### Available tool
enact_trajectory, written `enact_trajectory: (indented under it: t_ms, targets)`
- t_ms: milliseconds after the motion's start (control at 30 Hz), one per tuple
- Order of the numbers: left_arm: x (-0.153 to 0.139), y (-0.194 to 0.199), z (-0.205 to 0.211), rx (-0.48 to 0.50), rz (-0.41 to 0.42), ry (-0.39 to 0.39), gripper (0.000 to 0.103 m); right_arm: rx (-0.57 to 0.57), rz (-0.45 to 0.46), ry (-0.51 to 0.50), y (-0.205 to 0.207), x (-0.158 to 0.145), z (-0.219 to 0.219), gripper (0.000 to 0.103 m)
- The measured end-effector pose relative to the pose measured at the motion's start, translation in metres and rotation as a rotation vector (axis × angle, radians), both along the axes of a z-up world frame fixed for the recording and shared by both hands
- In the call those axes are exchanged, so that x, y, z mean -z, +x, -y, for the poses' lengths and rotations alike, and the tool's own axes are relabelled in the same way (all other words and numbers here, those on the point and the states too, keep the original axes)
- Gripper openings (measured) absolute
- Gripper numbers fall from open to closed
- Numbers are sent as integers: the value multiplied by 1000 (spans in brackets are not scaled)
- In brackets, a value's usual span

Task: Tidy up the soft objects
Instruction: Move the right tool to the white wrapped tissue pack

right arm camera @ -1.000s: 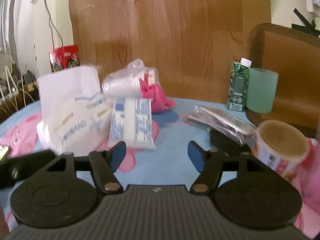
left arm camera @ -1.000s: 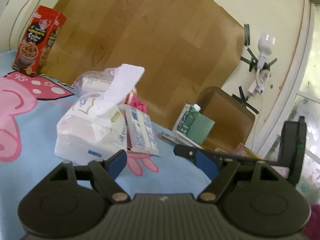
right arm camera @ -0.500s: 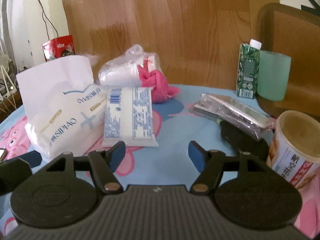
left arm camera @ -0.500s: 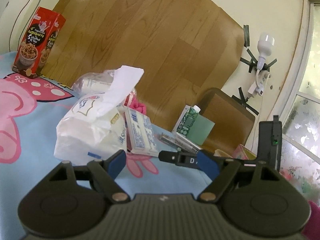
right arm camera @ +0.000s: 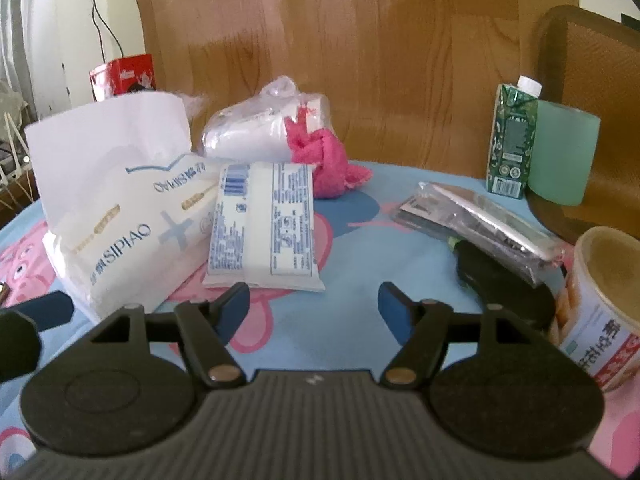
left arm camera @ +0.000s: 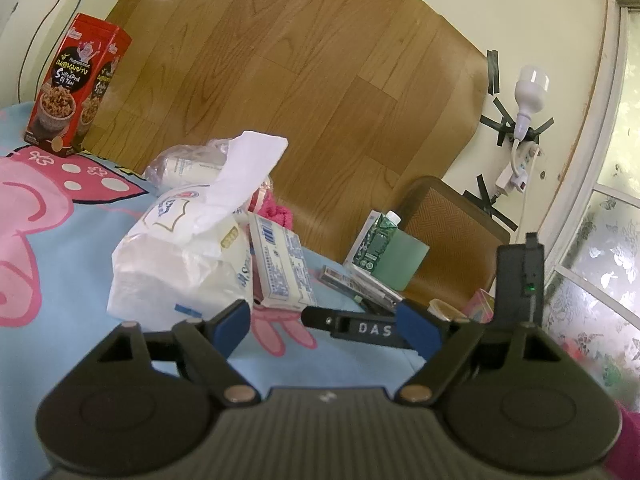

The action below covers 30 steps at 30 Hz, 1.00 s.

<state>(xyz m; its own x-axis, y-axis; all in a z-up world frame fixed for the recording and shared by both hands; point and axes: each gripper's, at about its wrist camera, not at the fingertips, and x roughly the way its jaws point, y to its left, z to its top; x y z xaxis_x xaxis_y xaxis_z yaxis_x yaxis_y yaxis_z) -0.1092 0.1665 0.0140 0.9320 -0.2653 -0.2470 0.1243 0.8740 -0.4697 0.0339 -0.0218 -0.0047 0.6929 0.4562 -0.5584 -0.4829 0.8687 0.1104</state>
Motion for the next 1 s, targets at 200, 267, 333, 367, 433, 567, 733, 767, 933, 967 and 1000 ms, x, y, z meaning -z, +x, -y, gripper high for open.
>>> enact_trajectory:
  t_ms: [200, 267, 333, 367, 433, 567, 733, 767, 933, 967, 1000]
  targets:
    - [0, 0, 0, 3, -2, 1, 83, 6, -16, 2, 4, 1, 2, 73]
    - [0, 0, 0, 3, -2, 1, 83, -3, -13, -2, 4, 0, 0, 73]
    - [0, 0, 0, 3, -4, 1, 83, -11, -10, -10, 4, 0, -3, 73]
    - [0, 0, 0, 4, -3, 1, 83, -15, -9, -14, 5, 0, -4, 72]
    - [0, 0, 0, 5, -3, 2, 83, -29, -9, -29, 5, 1, -7, 61]
    - [0, 0, 1, 8, -5, 2, 83, -46, 12, -56, 3, 0, -10, 45]
    - [1, 0, 2, 8, -6, 1, 83, -52, 15, -57, 3, 0, -11, 42]
    - [1, 0, 2, 9, -6, 1, 83, -52, 14, -56, 3, 0, -11, 42]
    - [1, 1, 2, 8, -8, -3, 83, -58, 16, -39, -2, -2, -7, 46]
    - [1, 1, 1, 6, -7, -4, 83, -61, 20, -27, -4, -3, -5, 47]
    - [1, 1, 1, 4, -6, -6, 83, -65, 25, -15, -5, -4, -3, 48]
